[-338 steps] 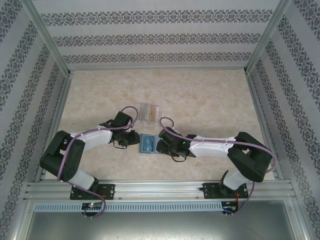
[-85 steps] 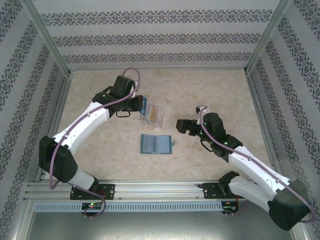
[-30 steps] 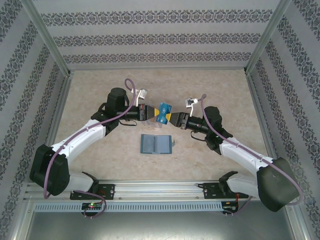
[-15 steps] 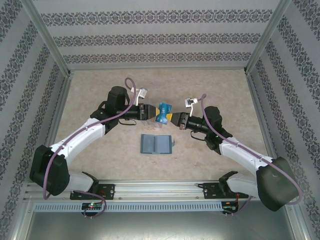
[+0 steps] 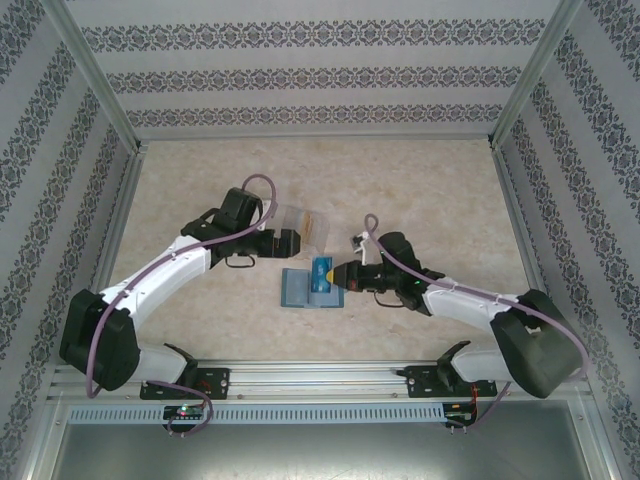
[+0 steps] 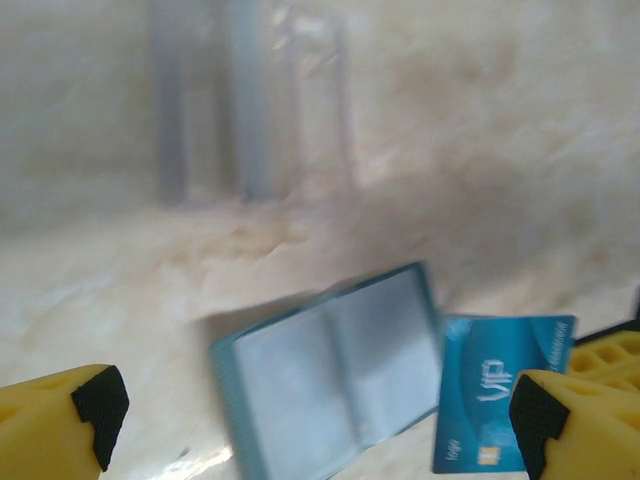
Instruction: Put the credit cards into the card holder
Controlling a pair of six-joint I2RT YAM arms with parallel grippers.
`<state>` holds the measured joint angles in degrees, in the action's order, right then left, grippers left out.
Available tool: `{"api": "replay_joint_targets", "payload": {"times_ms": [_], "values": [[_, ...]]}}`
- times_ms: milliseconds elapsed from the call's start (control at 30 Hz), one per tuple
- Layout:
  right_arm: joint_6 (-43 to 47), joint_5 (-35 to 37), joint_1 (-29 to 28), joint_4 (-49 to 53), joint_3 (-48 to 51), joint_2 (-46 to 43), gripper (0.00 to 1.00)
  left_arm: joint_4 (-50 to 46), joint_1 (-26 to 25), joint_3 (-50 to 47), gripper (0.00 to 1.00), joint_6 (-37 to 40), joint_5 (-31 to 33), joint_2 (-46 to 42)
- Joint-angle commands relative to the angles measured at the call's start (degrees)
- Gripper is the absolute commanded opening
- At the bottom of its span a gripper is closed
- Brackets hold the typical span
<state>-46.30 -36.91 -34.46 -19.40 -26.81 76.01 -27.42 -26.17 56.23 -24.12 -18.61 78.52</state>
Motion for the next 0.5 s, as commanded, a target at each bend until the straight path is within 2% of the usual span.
{"api": "replay_joint_targets", "payload": {"times_ms": [0,133,200,233,333,467], "values": [[1.35,0.57,-1.98,2.97,-1.80,3.90,0.00,-5.11,-0.98,-3.28,1.00,1.22,4.70,0.72],[0.14,-0.37,-1.99,2.61,-3.21,8.74,0.00,-6.31,-2.34,-4.87,0.99,1.09,7.27,1.55],[-0.50,-0.63,-1.74,2.16,-3.68,10.36,0.00,-8.94,-3.54,-4.30,0.93,1.63,10.74,3.31],[-0.79,-1.07,-1.52,1.84,-3.95,11.05,0.00,-9.56,-3.92,-4.27,0.87,2.05,11.36,4.28],[-1.49,-2.41,-1.04,1.38,-4.95,12.54,0.00,-9.50,-4.66,-4.27,0.80,2.57,11.93,7.02],[-3.27,-4.37,0.10,1.12,-6.10,14.58,0.00,-10.15,-6.11,-3.63,0.77,2.41,15.45,10.25]]}}
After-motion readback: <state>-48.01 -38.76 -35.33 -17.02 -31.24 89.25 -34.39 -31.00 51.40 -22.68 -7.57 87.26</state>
